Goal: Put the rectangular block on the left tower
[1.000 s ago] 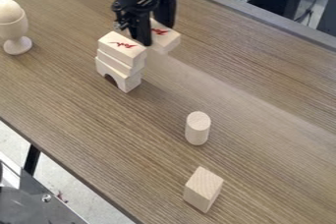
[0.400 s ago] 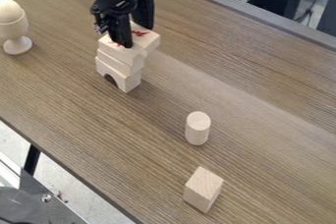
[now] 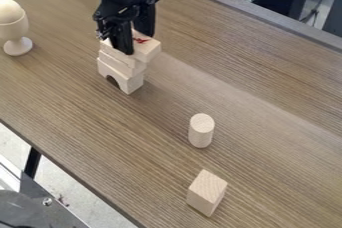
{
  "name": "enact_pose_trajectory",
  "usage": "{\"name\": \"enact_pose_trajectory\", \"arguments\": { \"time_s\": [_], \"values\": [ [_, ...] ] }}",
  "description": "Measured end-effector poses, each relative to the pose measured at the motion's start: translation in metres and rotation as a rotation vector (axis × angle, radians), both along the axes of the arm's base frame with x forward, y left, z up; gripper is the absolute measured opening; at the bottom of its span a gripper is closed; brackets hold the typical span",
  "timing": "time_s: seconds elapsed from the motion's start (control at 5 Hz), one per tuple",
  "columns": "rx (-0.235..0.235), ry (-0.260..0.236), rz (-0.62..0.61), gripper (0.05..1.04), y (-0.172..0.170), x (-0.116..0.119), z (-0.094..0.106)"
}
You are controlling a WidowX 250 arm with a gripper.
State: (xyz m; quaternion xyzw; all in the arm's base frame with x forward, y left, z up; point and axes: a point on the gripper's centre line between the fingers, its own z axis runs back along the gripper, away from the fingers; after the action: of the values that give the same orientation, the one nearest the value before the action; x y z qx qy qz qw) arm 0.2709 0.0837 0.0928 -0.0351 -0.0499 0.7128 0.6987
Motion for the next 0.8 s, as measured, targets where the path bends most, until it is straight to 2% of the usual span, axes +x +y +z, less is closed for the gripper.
{"name": "enact_pose_trajectory", "arguments": {
  "time_s": [0.8],
  "values": [
    [0.004, 0.005, 0.005, 0.554, 0.0049, 0.0069, -0.0031]
  ]
}}
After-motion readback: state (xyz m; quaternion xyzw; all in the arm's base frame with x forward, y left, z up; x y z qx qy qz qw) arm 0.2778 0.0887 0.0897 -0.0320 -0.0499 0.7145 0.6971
